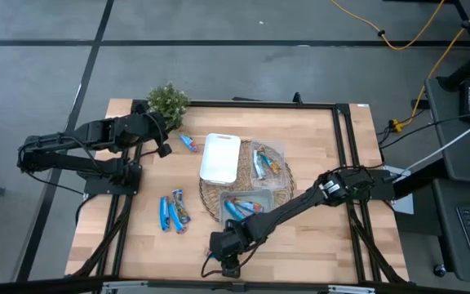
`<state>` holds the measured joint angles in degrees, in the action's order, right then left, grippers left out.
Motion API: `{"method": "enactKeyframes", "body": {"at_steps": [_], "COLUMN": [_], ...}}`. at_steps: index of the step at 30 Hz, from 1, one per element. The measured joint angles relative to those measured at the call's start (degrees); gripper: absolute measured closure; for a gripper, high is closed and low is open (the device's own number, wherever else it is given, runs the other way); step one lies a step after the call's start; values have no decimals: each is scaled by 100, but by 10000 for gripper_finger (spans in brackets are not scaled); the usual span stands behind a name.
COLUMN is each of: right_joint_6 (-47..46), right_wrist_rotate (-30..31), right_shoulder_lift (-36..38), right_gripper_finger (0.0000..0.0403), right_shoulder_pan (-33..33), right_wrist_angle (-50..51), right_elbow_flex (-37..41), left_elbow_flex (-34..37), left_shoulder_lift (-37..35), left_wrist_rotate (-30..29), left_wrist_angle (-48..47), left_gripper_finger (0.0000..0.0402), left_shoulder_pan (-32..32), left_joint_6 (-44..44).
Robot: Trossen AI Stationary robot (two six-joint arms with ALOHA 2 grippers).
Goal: Pick and place Granola Bars by type
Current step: Put the yellow granola bar into the transparent bin
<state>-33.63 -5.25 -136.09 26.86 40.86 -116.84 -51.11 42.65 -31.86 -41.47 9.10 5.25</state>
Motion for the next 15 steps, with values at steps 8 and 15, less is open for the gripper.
{"method": "enactKeyframes", "body": {"at_steps": [8,15], "right_joint_6": [-88,-105], "right_wrist_rotate": [341,286], "right_shoulder_lift": [-181,-255], "right_gripper_finger": [124,143], "right_shoulder_pan": [4,15], "right_wrist_angle": [182,181], "right_elbow_flex": [-37,-160], "left_elbow_flex": [0,0], "left_shoulder_lift": [-1,-1], "left_wrist_rotate": [3,3], "left_wrist_angle": [2,-22], "left_gripper_finger": [290,290], "left_shoulder_pan": [0,0], "left_joint_6": [-2,-2]}}
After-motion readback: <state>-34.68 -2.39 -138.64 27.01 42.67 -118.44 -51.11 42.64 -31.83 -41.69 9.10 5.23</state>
